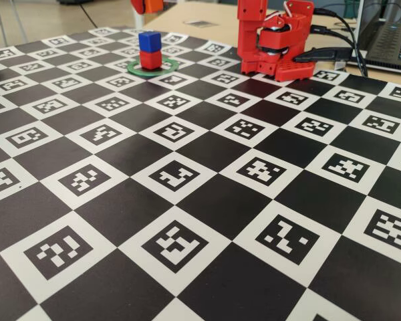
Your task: Grab the red cube then put it in the green circle then put the blue cube on top and finally the orange cube on top
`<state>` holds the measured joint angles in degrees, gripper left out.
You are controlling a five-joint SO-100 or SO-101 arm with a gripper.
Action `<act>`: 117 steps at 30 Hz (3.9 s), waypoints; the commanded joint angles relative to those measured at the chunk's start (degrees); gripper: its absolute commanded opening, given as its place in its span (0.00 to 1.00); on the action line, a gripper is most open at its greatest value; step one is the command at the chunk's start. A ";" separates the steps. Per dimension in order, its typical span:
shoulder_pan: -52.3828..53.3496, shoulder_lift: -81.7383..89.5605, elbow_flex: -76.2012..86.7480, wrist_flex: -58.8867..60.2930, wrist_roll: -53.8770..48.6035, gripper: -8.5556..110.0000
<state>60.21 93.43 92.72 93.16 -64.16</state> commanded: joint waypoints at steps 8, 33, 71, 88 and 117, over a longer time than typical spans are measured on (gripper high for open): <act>0.00 0.26 -1.32 -2.81 -0.70 0.08; 1.58 1.23 4.83 -8.96 -1.67 0.08; 2.11 1.41 7.82 -10.81 -2.37 0.09; 2.46 1.58 8.00 -11.07 -2.02 0.30; 3.78 3.87 3.43 -6.24 -2.20 0.48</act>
<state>63.02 92.29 101.16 85.43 -66.01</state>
